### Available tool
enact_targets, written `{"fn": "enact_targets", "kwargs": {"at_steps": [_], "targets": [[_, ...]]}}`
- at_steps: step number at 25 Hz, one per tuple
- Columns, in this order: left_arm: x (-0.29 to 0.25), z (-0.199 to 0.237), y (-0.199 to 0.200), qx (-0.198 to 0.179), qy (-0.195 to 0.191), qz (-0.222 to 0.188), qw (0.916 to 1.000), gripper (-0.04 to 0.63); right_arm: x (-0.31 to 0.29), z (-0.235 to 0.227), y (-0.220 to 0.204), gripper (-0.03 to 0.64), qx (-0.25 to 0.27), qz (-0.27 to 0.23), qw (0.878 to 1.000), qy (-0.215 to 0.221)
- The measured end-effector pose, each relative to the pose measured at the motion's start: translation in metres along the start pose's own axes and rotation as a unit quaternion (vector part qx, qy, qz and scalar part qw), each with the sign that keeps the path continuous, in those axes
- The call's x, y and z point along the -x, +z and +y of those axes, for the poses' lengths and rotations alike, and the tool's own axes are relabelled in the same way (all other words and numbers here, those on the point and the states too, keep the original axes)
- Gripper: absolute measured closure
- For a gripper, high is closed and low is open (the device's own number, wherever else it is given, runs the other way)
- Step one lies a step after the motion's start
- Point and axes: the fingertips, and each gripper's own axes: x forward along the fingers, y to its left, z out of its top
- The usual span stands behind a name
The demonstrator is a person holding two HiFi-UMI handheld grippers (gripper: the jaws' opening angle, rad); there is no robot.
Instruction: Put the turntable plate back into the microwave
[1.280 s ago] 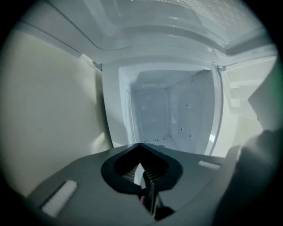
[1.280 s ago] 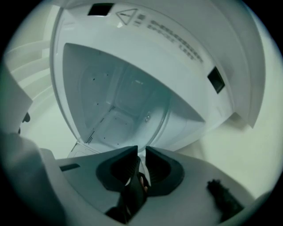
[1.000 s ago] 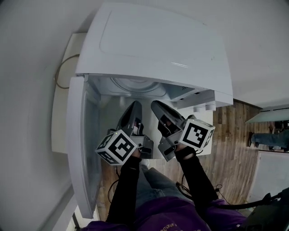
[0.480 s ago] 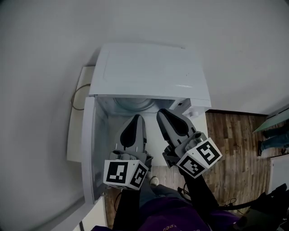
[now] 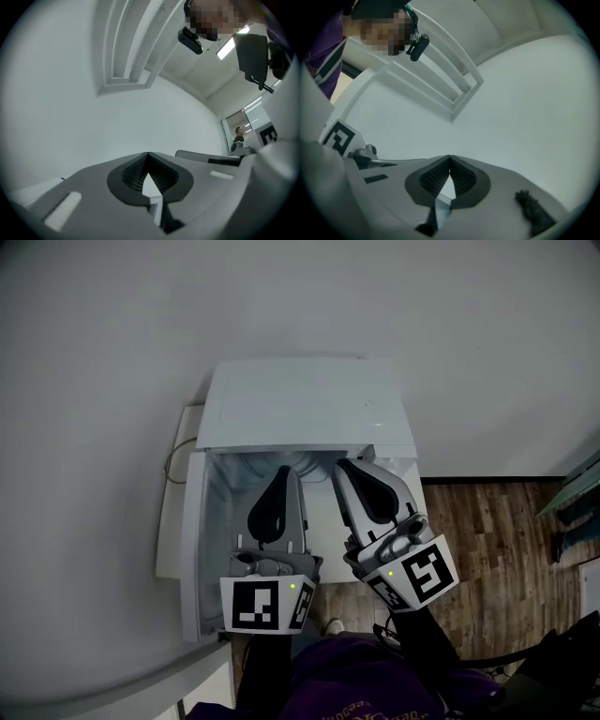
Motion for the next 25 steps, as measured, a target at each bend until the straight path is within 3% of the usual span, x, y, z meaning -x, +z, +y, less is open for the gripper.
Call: {"fn": "enact_targets", "kwargs": {"at_steps": [8,12,25], "targets": [[-0.001,-0.018,0.023,-0.062,-0.018,-0.017,0.9978,0.591,0.003,-0.001,0.017,0.606,0.009,-0.019,1.0,-0.004],[0.0,-0.023,0.017,-0.073,-0.023,0.008,0.9971,0.591,0.003,-0.003,0.021,0.606,0.026,-0.019,0.999,-0.002],[-0.008,-0.03,0.021,-0.07,-0.02,0.004,0.9973,0.591,0.004,-0.016,0.026,0.606,0.034,-0.024,0.999,-0.007]]}}
